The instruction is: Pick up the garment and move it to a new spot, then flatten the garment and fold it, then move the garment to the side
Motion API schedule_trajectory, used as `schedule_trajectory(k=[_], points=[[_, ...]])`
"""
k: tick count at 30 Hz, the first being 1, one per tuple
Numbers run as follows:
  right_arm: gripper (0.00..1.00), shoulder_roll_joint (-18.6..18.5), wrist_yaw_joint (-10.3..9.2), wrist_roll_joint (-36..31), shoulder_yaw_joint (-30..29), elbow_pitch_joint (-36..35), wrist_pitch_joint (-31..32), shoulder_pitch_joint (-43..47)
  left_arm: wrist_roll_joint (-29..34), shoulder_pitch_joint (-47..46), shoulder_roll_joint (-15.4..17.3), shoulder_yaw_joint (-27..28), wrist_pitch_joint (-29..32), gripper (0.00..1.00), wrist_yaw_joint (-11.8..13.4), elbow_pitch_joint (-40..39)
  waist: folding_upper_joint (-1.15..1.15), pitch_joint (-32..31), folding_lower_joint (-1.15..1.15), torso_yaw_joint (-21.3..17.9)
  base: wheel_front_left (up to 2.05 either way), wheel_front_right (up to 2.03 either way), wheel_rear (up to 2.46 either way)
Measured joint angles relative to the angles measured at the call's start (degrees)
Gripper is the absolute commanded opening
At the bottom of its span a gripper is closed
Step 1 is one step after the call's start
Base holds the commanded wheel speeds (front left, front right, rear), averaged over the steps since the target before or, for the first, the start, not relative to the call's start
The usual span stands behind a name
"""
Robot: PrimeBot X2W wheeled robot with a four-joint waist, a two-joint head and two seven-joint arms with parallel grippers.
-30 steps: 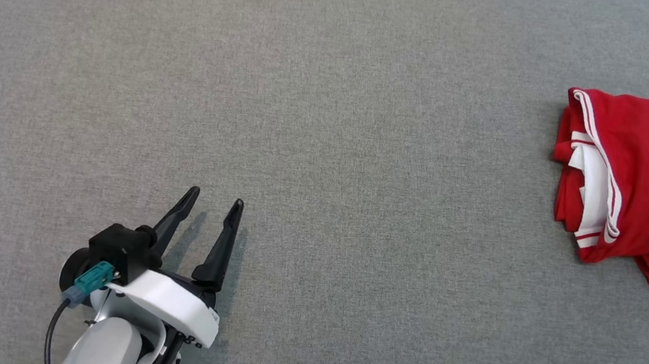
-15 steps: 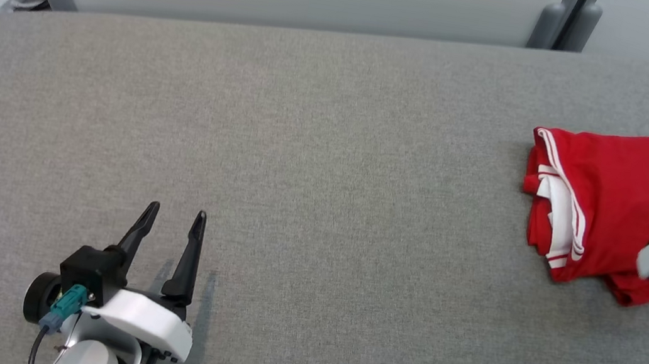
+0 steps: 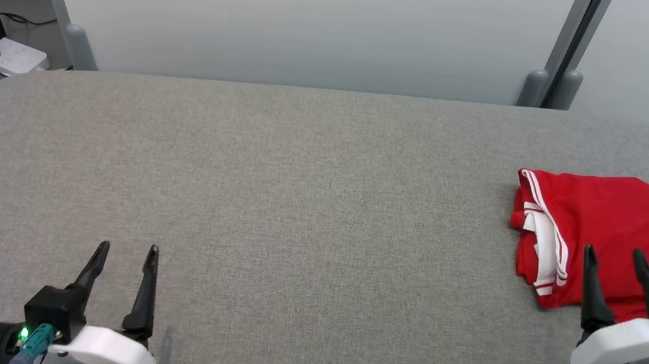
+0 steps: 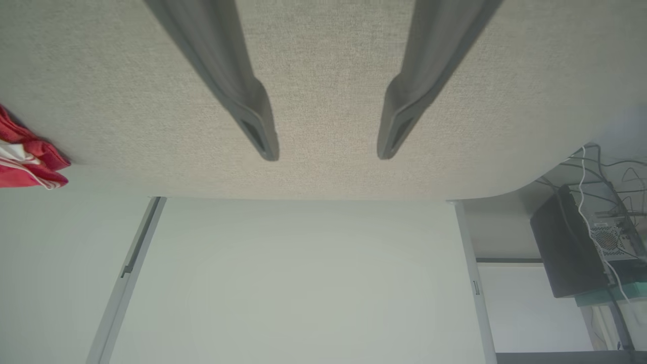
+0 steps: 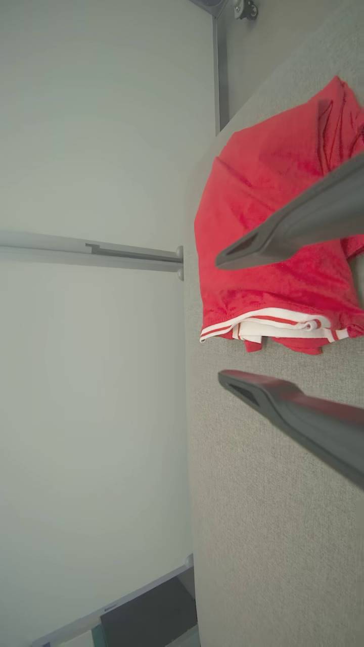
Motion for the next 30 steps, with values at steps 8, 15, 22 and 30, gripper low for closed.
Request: schedule_trajectory(k=[8, 15, 22, 30], points=[[1.00, 1.74, 0.00, -2.05, -1.26, -2.02, 0.00, 4.00, 1.01, 2.91, 0.00, 2.92, 0.00, 1.00, 0.52, -1.29, 0.00, -2.05, 0.00, -0.10, 0.00, 0.00, 0.00], [1.00, 2.96, 0.00, -3.46, -1.70, -3.37, 0.00, 6.17, 2.30, 3.66, 0.01, 4.08, 0.00, 1.00, 0.49, -1.52, 0.00, -2.99, 0.00, 0.03, 0.00, 0.00, 0.00], [1.00, 3.38, 0.00, -3.76, -1.65, -3.78, 0.00, 6.17, 2.61, 3.70, -0.01, 4.59, 0.00, 1.00, -1.07, -1.13, 0.00, -2.63, 0.00, -0.01, 0.00, 0.00, 0.00], [1.00, 3.38, 0.00, -3.76, -1.68, -3.79, 0.00, 6.16, 2.75, 3.70, 0.00, 5.16, 0.00, 1.00, -1.51, -0.80, 0.00, -2.58, 0.00, -0.10, 0.00, 0.00, 0.00]])
